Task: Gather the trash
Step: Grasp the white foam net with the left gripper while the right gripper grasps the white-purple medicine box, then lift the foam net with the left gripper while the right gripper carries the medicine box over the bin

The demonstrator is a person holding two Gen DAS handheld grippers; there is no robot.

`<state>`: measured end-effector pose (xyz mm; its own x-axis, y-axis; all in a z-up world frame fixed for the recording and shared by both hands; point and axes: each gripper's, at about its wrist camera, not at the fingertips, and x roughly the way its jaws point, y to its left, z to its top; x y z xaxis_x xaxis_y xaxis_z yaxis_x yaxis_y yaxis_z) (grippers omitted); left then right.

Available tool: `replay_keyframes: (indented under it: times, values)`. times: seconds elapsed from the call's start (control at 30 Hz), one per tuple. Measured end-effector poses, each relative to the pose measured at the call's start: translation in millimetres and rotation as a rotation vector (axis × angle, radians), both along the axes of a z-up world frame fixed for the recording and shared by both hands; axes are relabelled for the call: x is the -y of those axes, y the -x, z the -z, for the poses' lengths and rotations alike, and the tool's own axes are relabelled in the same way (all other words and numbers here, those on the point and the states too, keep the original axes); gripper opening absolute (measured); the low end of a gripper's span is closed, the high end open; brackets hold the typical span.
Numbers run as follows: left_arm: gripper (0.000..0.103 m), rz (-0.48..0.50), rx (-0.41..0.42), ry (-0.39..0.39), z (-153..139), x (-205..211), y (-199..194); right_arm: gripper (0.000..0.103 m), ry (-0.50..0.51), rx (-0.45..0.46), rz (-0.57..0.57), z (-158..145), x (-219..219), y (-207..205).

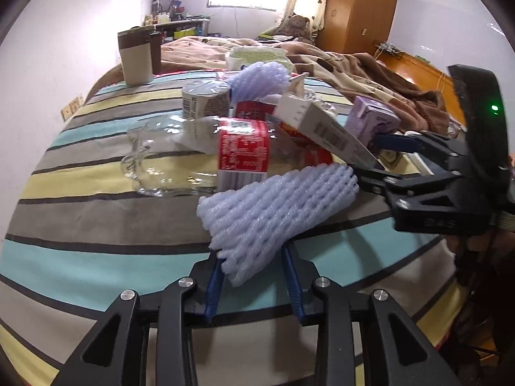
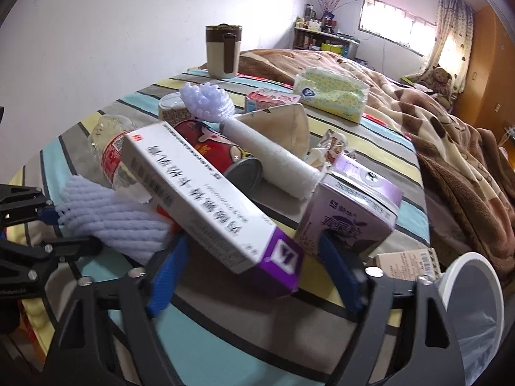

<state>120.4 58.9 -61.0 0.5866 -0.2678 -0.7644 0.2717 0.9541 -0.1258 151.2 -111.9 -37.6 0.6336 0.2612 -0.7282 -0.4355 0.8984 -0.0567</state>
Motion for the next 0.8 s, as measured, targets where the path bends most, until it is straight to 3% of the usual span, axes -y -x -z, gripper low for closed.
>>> replay_keyframes:
  times: [0.17,0.33,0.57,0.67,0.8]
  values:
    - [0.034,0.038,-0.009,0.007,-0.7,7.7,6.7,0.056,-0.001,0.004,0.002,0.0,1.2,3.4]
    - [0.034,0.096,-0.042,0.053,-2.8,11.9,14.1,0.029,-0.031,0.017,0.001,-4.1,5.5,6.8]
    - [0.036,0.107,0.021,0.019,-18.0,17.0,21.0,0.026,-0.083,-0.005,0.007,-4.8,14.6,10.5]
    - [0.054,0.096,0.048,0.002,-24.6,15.6,18.8,0.023,-0.124,-0.032,0.006,-7.9,23.2,13.0]
    - [0.055,0.135,0.078,-0.008,-32.6,19.7,20.6,0.023,-0.172,-0.087,-0.001,-10.1,36.6,20.0]
